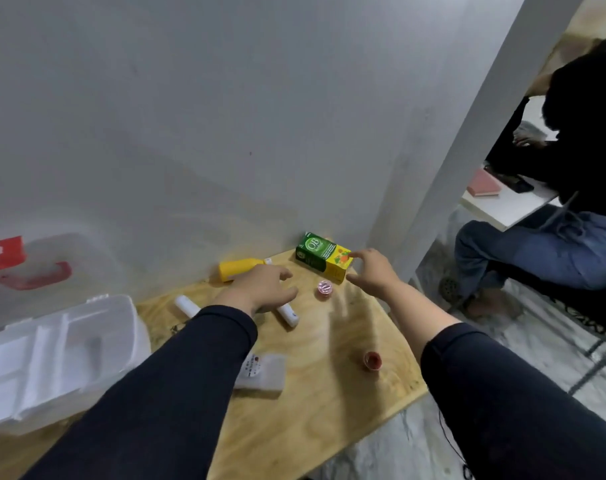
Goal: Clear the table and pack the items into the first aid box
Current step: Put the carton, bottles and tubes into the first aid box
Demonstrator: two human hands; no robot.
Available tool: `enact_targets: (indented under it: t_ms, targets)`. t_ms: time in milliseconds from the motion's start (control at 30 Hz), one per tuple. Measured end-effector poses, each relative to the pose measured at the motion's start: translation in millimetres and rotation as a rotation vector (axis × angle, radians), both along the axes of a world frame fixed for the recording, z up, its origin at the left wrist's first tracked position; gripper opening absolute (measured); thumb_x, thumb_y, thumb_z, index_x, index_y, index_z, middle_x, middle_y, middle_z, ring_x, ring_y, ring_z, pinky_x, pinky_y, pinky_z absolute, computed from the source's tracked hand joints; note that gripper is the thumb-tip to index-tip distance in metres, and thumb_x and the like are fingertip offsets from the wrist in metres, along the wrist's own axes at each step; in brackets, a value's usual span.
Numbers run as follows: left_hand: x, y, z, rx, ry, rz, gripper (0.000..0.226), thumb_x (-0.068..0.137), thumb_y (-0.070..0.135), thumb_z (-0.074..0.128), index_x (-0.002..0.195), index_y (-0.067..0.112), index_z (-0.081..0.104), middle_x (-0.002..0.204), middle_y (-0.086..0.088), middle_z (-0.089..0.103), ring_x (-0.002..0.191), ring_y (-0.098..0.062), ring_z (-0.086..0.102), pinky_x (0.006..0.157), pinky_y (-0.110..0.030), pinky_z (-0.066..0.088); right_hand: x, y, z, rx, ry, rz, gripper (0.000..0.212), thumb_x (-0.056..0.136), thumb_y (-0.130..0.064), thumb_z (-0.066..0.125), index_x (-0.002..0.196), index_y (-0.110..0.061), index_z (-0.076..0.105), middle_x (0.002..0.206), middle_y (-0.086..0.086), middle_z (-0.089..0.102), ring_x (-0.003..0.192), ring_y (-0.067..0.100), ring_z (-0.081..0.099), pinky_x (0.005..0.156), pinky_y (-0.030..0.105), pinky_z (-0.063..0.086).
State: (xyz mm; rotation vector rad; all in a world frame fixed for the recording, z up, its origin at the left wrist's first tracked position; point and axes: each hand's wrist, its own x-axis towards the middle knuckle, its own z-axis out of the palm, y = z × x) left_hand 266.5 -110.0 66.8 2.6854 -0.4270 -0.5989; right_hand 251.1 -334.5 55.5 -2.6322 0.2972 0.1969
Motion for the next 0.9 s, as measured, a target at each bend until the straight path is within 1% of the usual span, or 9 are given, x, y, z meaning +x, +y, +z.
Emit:
enact_targets:
  t_ms: [100, 167, 267, 333, 400, 467, 633, 733, 900]
  targets:
    - [16, -8, -9, 0.002, 0.024, 0.013, 0.053, 0.091, 0.04, 0.055, 0.139, 0.021, 0.05, 0.145, 0.002, 0.052, 0.133, -0.019, 0.048, 0.107, -0.037, 0.042, 27, -8, -17, 0.046, 0.01, -0.017, 0.058, 0.08, -0.022, 0.071, 0.133, -0.013, 0.05, 0.136, 0.014, 0.049, 0.127, 0.03, 0.046, 0.105, 0.034, 0.038]
    - [23, -11, -15, 0.018, 0.03, 0.027, 0.052, 0.091, 0.041, 0.055, 0.139, 0.021, 0.051, 0.145, 0.002, 0.052, 0.133, -0.019, 0.048, 0.107, -0.037, 0.043, 39, -7, -26, 0.074, 0.022, -0.017, 0.062, 0.077, -0.02, 0.075, 0.133, -0.011, 0.05, 0.134, 0.014, 0.05, 0.126, 0.03, 0.047, 0.105, 0.035, 0.038]
    - [27, -14, -22, 0.048, 0.033, 0.052, 0.052, 0.091, 0.042, 0.055, 0.139, 0.023, 0.051, 0.144, 0.003, 0.052, 0.132, -0.019, 0.048, 0.105, -0.037, 0.044, 50, -5, -42, 0.101, 0.037, -0.01, 0.065, 0.075, -0.018, 0.077, 0.133, -0.01, 0.049, 0.138, 0.015, 0.047, 0.128, 0.03, 0.045, 0.106, 0.035, 0.037]
    - [27, -15, -26, 0.042, 0.045, 0.072, 0.052, 0.09, 0.042, 0.056, 0.139, 0.024, 0.051, 0.145, 0.002, 0.052, 0.132, -0.02, 0.049, 0.105, -0.036, 0.044, 56, -4, -50, 0.118, 0.027, -0.027, 0.062, 0.076, -0.017, 0.076, 0.131, -0.01, 0.05, 0.136, 0.017, 0.049, 0.125, 0.031, 0.047, 0.104, 0.035, 0.039]
    - [26, -14, -29, 0.036, 0.062, 0.086, 0.052, 0.09, 0.042, 0.055, 0.139, 0.024, 0.051, 0.146, 0.002, 0.051, 0.133, -0.02, 0.048, 0.106, -0.036, 0.043, 58, -4, -55, 0.141, -0.008, -0.064, 0.054, 0.078, -0.012, 0.074, 0.128, -0.009, 0.053, 0.129, 0.017, 0.054, 0.118, 0.032, 0.051, 0.098, 0.034, 0.042]
    - [25, -10, -29, 0.034, 0.073, 0.091, 0.052, 0.091, 0.042, 0.055, 0.14, 0.023, 0.05, 0.146, 0.003, 0.05, 0.133, -0.02, 0.048, 0.106, -0.035, 0.042, 58, -3, -54, 0.146, -0.05, -0.077, 0.05, 0.079, -0.011, 0.073, 0.126, -0.009, 0.055, 0.127, 0.017, 0.056, 0.116, 0.032, 0.053, 0.095, 0.032, 0.043]
    - [18, 6, -15, 0.031, 0.056, 0.15, 0.05, 0.091, 0.041, 0.056, 0.138, 0.025, 0.053, 0.145, 0.005, 0.051, 0.13, -0.018, 0.05, 0.103, -0.032, 0.043, 52, 8, -25, 0.123, -0.136, -0.005, 0.048, 0.078, -0.012, 0.071, 0.123, -0.009, 0.059, 0.124, 0.017, 0.056, 0.113, 0.032, 0.054, 0.095, 0.031, 0.042]
    - [10, 22, 0, 0.013, -0.001, 0.168, 0.048, 0.089, 0.042, 0.057, 0.134, 0.025, 0.057, 0.139, 0.007, 0.056, 0.126, -0.017, 0.054, 0.103, -0.034, 0.045, 41, 23, 2, 0.119, -0.177, 0.047, 0.047, 0.077, -0.012, 0.07, 0.123, -0.01, 0.06, 0.124, 0.017, 0.055, 0.114, 0.032, 0.053, 0.095, 0.03, 0.042]
    - [-16, 64, 39, 0.049, -0.061, 0.196, 0.051, 0.089, 0.046, 0.056, 0.135, 0.022, 0.056, 0.136, -0.001, 0.059, 0.124, -0.025, 0.056, 0.102, -0.038, 0.047, 14, 71, 47, 0.142, -0.234, 0.132, 0.045, 0.077, -0.015, 0.072, 0.121, -0.012, 0.062, 0.123, 0.016, 0.055, 0.115, 0.03, 0.052, 0.095, 0.03, 0.042]
